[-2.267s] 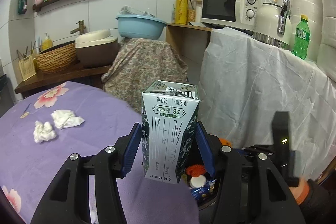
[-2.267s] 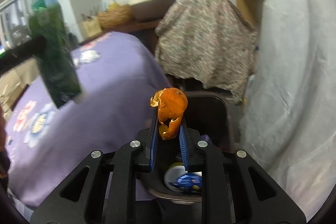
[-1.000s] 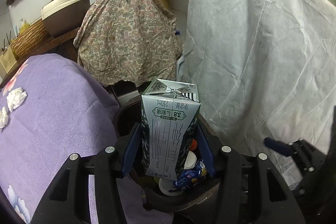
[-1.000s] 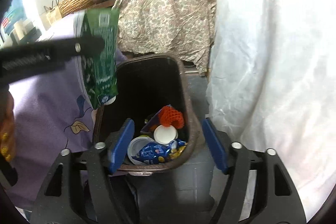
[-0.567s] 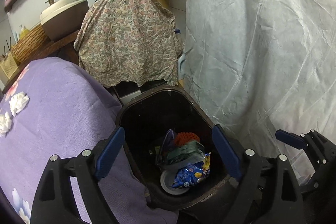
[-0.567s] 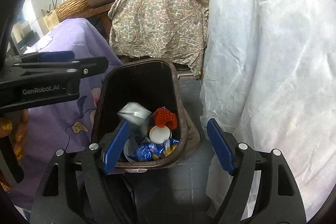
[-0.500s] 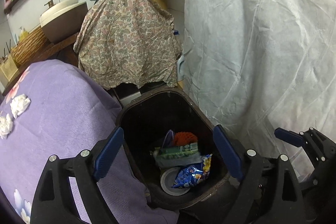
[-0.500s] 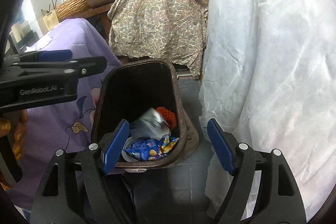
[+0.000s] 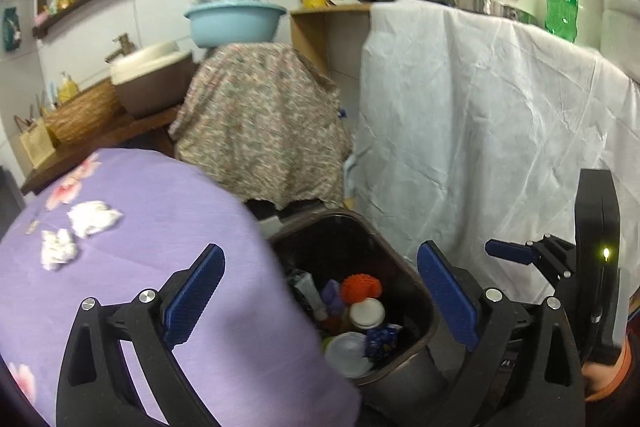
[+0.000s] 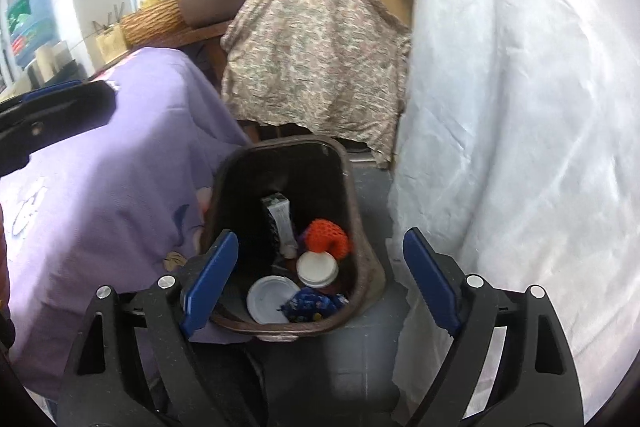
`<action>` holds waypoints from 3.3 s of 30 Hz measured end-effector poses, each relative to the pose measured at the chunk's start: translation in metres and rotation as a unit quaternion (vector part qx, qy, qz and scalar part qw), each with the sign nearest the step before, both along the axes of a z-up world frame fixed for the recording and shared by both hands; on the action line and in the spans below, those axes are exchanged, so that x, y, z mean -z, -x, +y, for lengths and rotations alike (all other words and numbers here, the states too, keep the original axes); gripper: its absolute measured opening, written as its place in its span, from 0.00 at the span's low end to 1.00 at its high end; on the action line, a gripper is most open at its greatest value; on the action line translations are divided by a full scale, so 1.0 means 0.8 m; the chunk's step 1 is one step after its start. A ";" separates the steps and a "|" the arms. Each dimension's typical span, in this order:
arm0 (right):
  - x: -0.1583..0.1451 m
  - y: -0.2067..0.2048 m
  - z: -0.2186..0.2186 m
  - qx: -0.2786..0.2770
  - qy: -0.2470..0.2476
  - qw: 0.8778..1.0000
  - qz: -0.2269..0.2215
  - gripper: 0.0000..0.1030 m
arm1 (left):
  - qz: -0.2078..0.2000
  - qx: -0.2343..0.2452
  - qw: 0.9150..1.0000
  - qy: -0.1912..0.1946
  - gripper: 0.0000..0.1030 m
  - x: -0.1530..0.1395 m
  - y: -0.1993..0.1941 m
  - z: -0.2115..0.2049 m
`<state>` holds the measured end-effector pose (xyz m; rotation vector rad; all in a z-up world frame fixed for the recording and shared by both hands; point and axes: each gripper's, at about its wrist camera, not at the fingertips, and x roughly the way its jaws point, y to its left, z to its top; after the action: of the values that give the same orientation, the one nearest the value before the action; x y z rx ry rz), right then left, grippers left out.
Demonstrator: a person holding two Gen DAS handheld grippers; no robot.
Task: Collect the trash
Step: 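Move both grippers back over the table toward the white tissues, then grasp the flatter white tissue with the right gripper and lift it, then grasp the crumpled white tissue with the left gripper and lift it, then carry both tissues to the bin and open both grippers over it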
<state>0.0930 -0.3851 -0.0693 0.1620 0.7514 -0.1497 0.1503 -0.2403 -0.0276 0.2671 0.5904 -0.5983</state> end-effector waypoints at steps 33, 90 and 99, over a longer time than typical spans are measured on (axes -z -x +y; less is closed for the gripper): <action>-0.096 -0.189 0.237 -0.251 -0.064 0.965 -0.026 0.85 | -0.009 -0.269 0.963 0.023 0.94 -0.015 -0.056 0.341; -0.090 -0.168 0.235 -0.256 0.033 0.965 -0.047 0.13 | 0.058 -0.274 0.960 -0.018 0.12 0.027 -0.228 0.299; -0.097 -0.133 0.238 -0.263 0.015 0.962 -0.070 0.13 | 0.051 -0.258 0.964 0.046 0.11 0.001 -0.155 0.322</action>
<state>0.1994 -0.1949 0.0082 -0.0597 0.6284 0.3529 0.2740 0.0171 -0.0288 -0.0126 0.6982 -0.1335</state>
